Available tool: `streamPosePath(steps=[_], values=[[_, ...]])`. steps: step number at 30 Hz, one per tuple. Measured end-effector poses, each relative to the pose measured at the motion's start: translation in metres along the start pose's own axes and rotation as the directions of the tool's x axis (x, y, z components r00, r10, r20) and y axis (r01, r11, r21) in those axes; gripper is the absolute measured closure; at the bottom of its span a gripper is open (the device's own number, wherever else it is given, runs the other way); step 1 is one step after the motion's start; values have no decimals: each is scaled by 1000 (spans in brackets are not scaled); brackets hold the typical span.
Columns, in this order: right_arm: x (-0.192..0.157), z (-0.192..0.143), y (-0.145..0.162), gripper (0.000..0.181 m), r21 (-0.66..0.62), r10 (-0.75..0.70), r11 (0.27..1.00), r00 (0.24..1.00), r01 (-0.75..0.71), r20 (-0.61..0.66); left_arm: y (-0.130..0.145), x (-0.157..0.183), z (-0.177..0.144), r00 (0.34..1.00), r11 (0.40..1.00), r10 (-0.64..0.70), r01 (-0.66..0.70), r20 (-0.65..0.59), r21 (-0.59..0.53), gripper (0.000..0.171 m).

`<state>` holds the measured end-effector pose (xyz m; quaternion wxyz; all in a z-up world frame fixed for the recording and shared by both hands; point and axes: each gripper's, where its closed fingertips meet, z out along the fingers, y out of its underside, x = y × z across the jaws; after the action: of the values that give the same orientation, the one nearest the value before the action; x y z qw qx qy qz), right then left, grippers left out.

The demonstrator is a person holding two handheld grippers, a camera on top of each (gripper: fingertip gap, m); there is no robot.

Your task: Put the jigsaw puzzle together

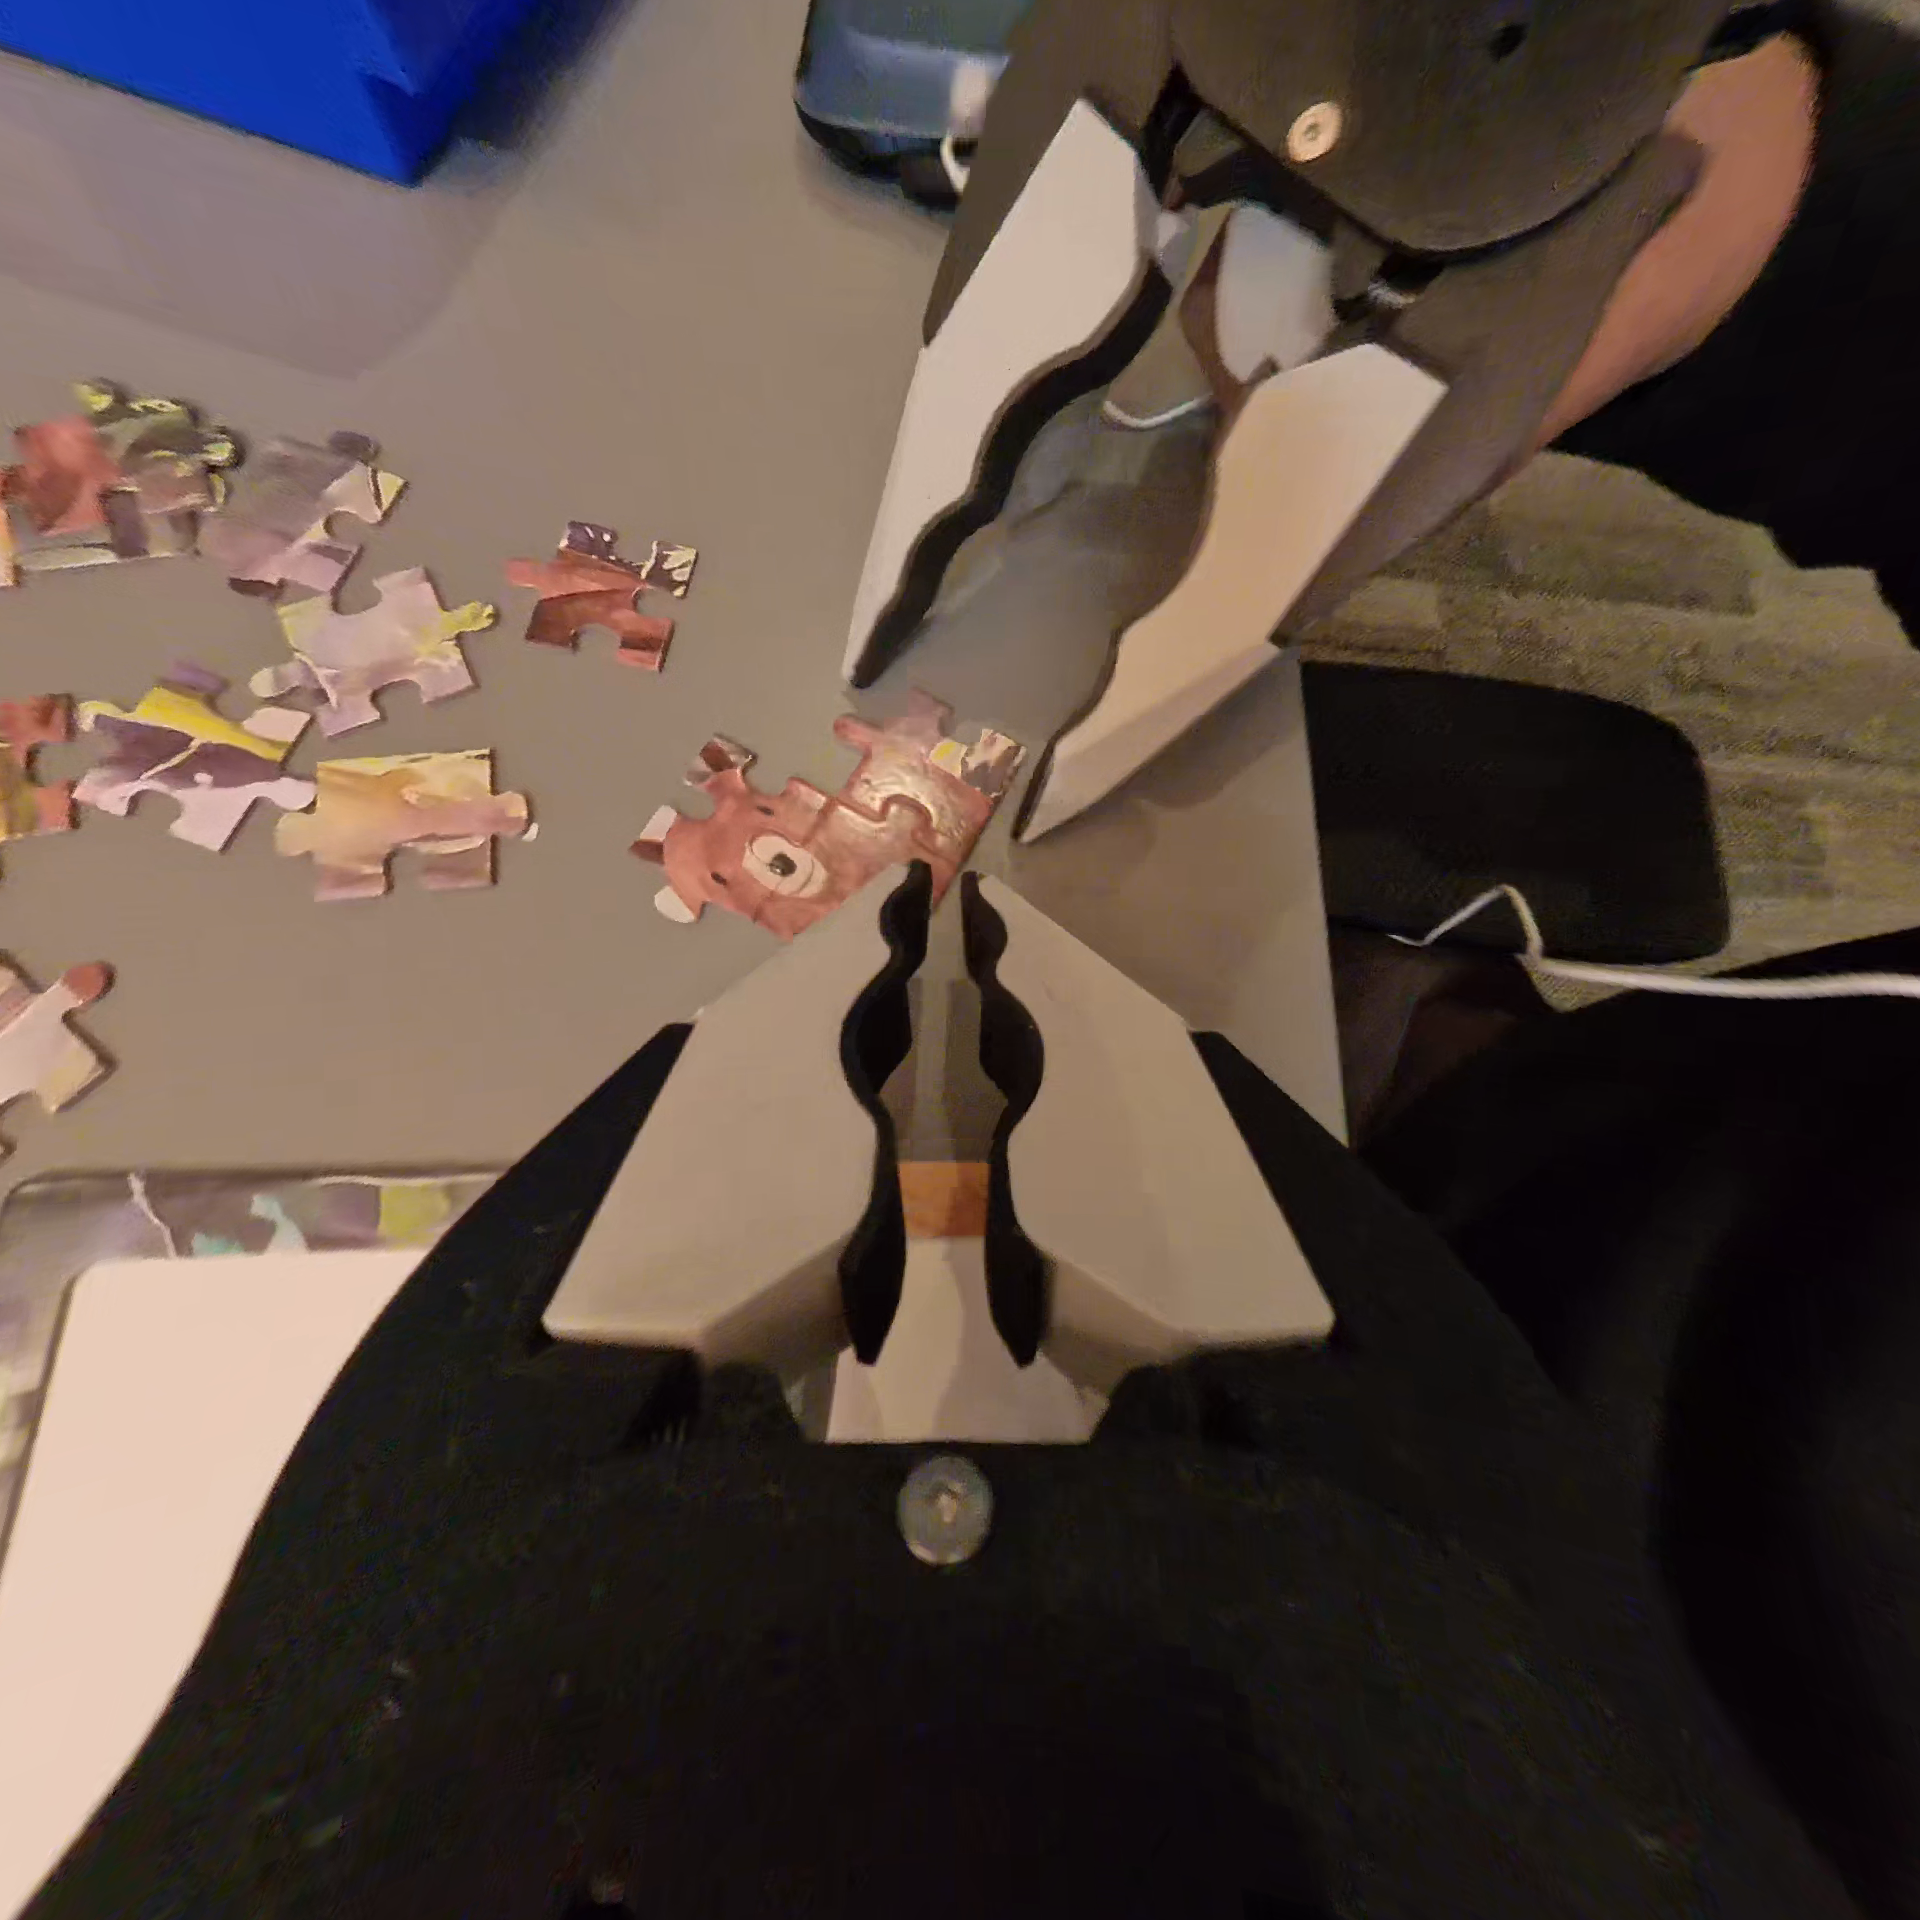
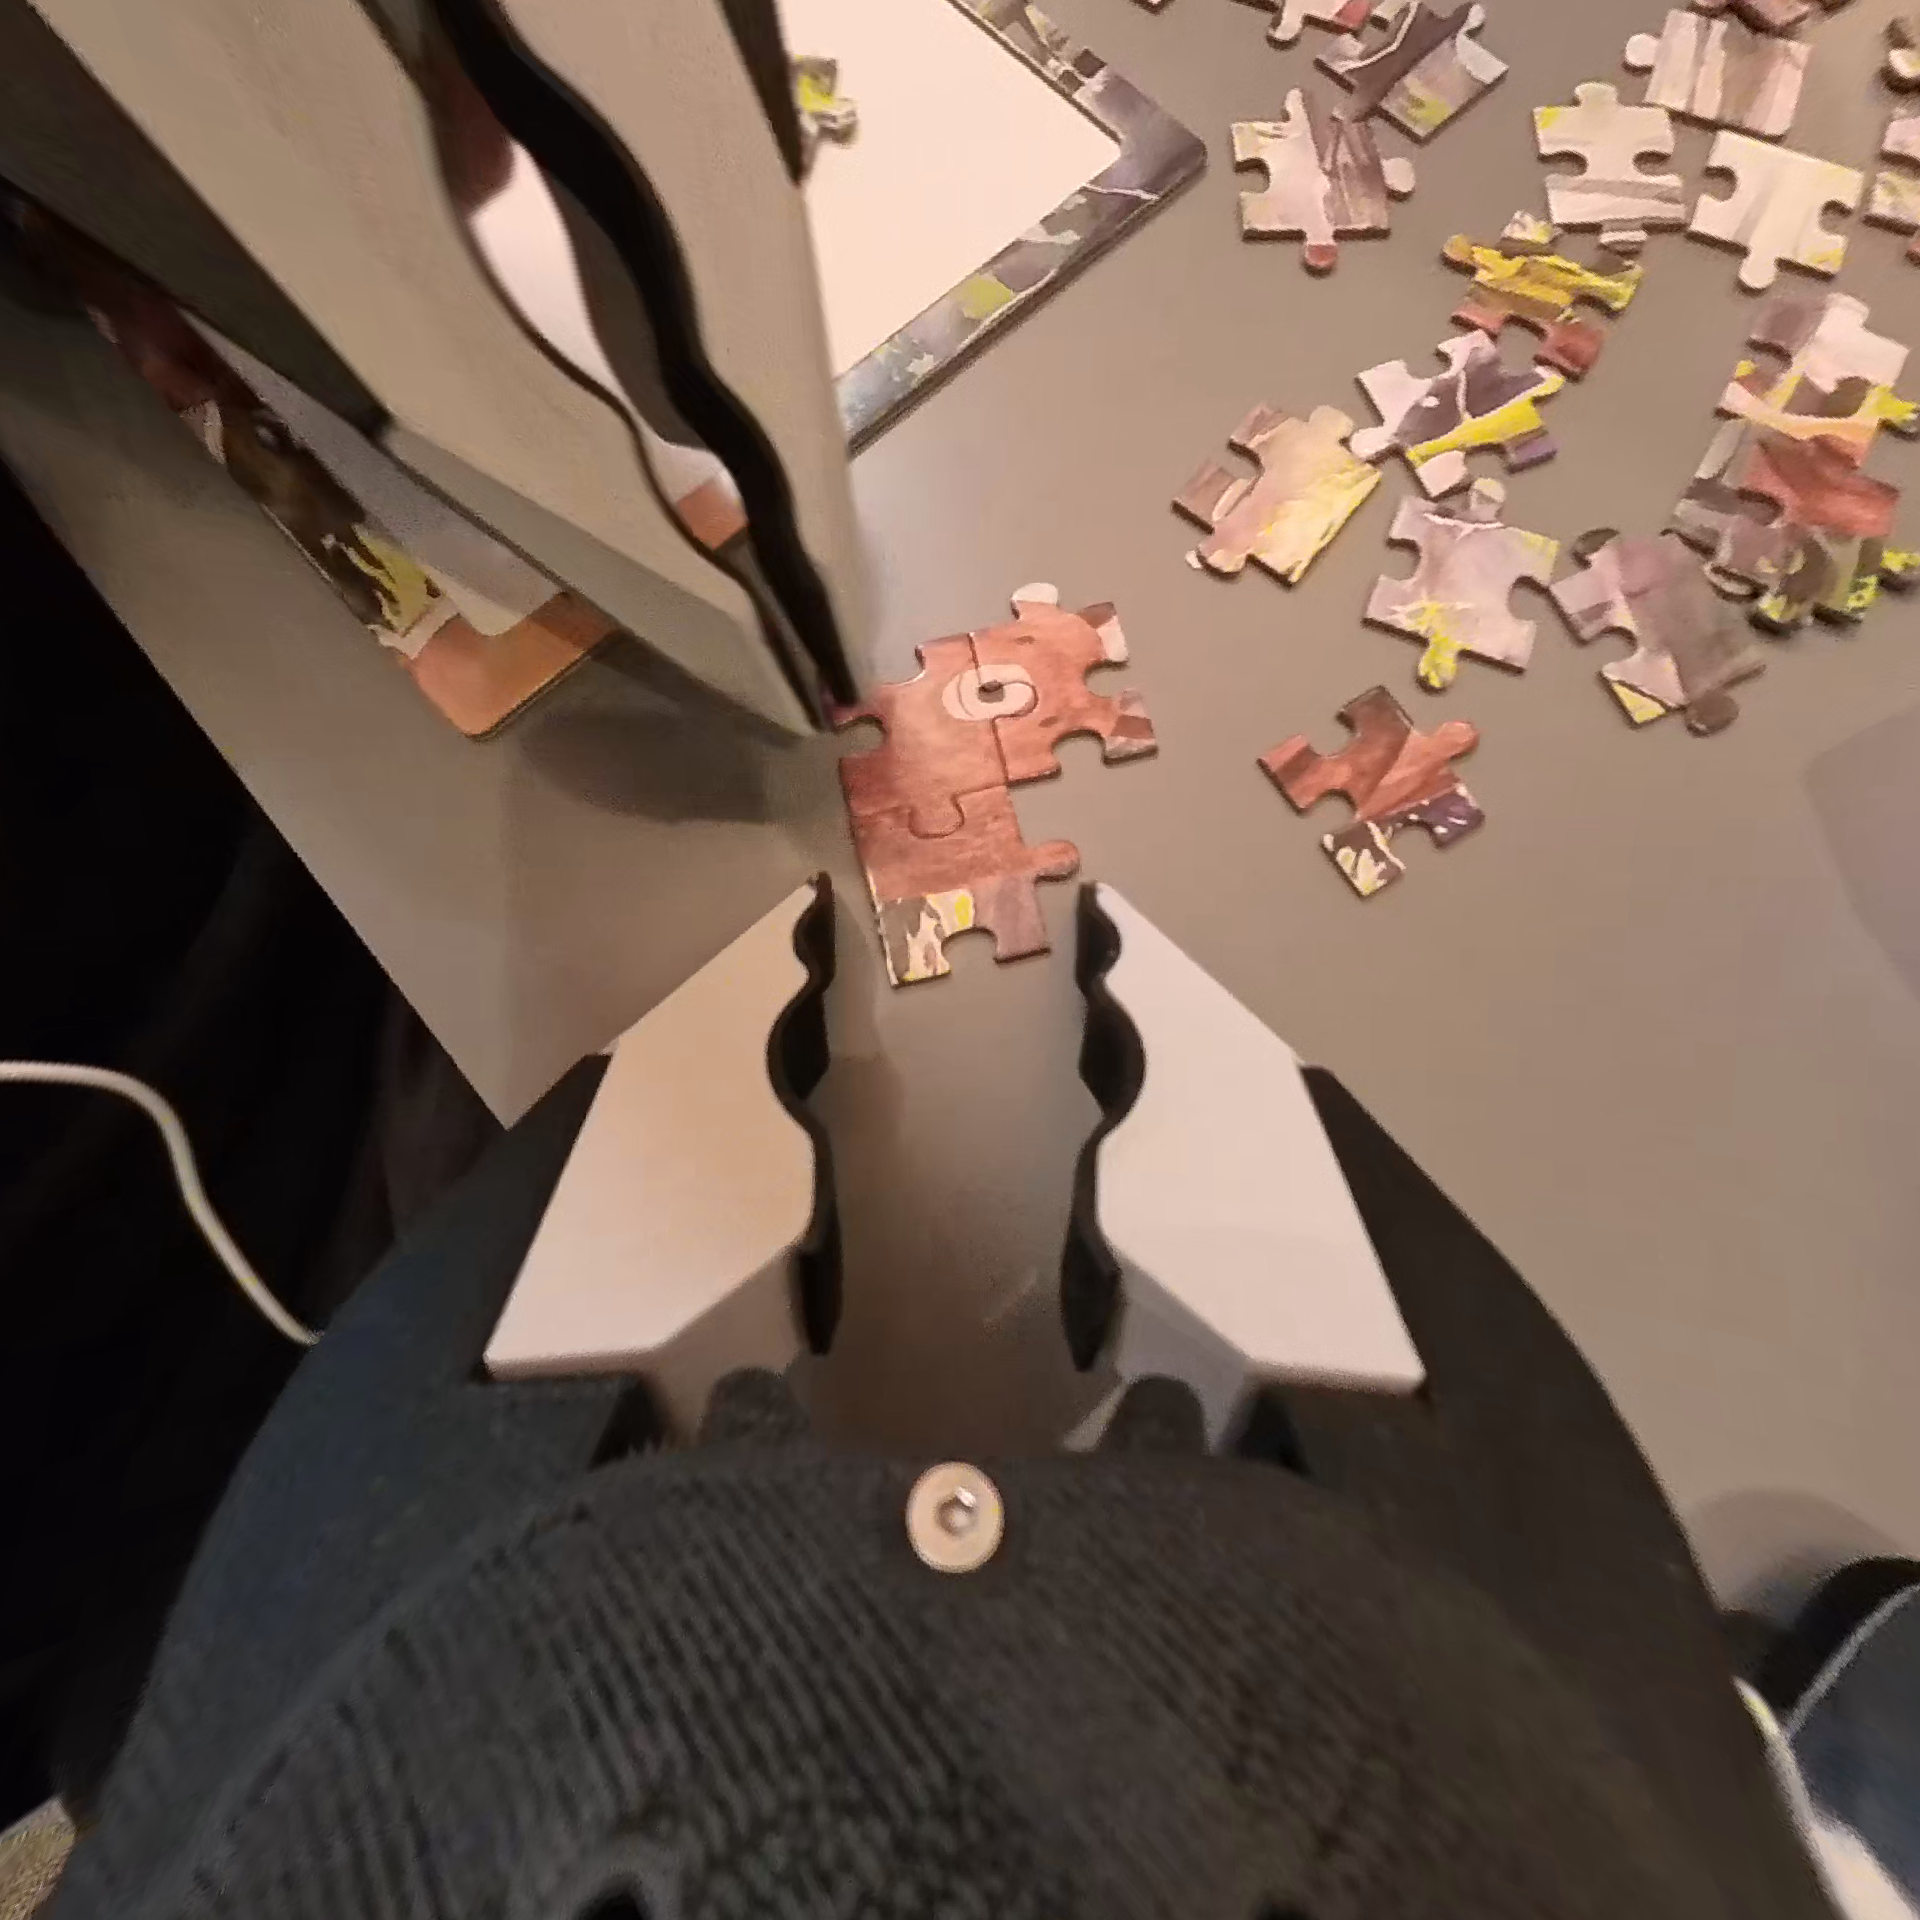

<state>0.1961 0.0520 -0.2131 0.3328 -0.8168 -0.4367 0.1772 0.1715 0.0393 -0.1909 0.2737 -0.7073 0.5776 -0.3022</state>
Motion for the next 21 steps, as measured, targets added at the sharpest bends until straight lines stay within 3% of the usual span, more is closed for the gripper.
streamPosePath(steps=[4, 7, 21], values=[[-6, 1, -2, 152, -5, -22, 1000, 999, 22, 28, 2, -7, 18, 999, 997, 23, -20, 40, -70, 170], [-6, 2, -2, 152, -16, -17, 1000, 999, 18, 30, 7, -13, 24, 996, 994, 50, -42, 80, -102, 171], [-2, -5, -9, 152, 16, 16, 1000, 999, -17, 40, 8, -14, 23, 998, 994, -30, 35, 50, -101, 171]])
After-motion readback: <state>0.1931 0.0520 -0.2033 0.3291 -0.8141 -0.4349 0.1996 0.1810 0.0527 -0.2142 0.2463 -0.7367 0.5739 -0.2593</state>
